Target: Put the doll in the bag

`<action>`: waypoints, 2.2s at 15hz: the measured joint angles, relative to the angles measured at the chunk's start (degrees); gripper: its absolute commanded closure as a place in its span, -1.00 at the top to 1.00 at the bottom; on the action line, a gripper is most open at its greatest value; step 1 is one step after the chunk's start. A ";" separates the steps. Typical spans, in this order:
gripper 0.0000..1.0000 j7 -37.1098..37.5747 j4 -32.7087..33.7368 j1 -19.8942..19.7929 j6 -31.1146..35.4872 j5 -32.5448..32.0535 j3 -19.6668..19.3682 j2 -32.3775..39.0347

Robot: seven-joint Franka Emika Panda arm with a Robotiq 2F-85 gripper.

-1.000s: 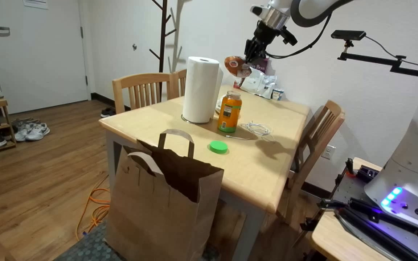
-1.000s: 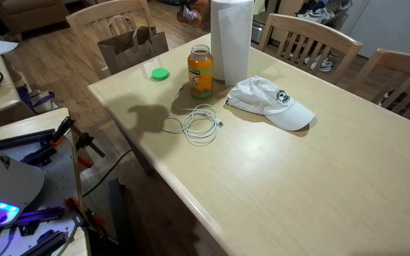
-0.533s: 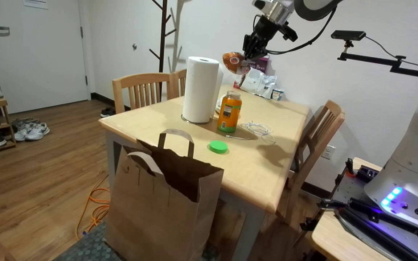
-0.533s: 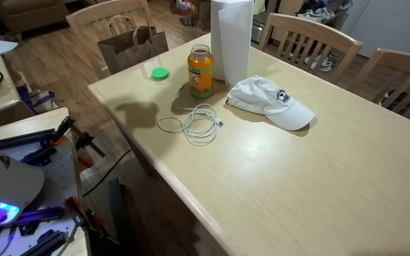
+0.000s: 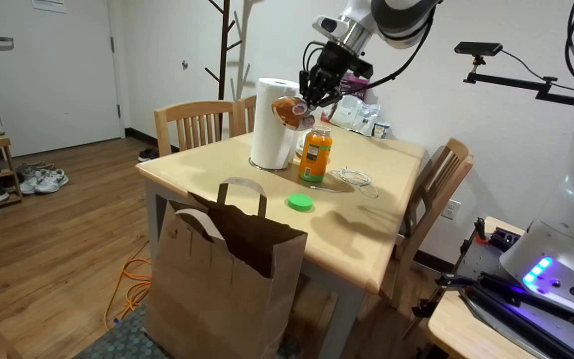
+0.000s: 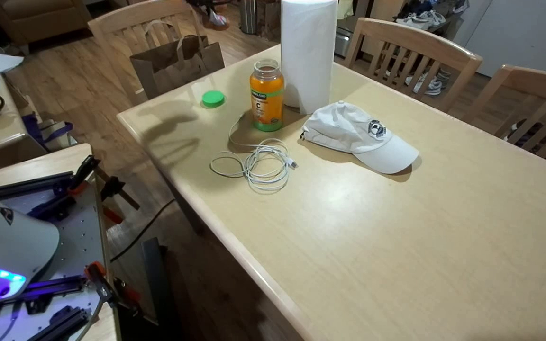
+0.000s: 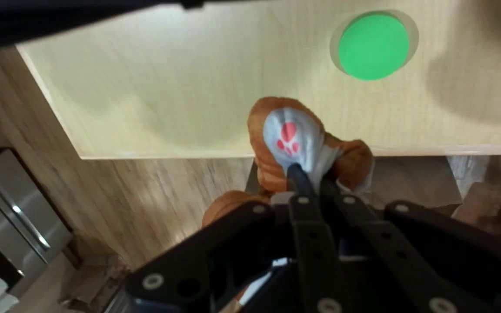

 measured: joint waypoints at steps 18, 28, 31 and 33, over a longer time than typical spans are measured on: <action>-0.93 -20.95 14.45 0.38 -9.00 1.04 12.46 13.69; -0.93 -24.33 26.61 7.91 -15.06 -13.65 13.93 28.06; -0.93 -24.15 29.70 10.20 -13.96 -18.54 12.56 30.96; -0.94 -24.12 30.87 10.89 -10.83 -20.27 11.84 32.61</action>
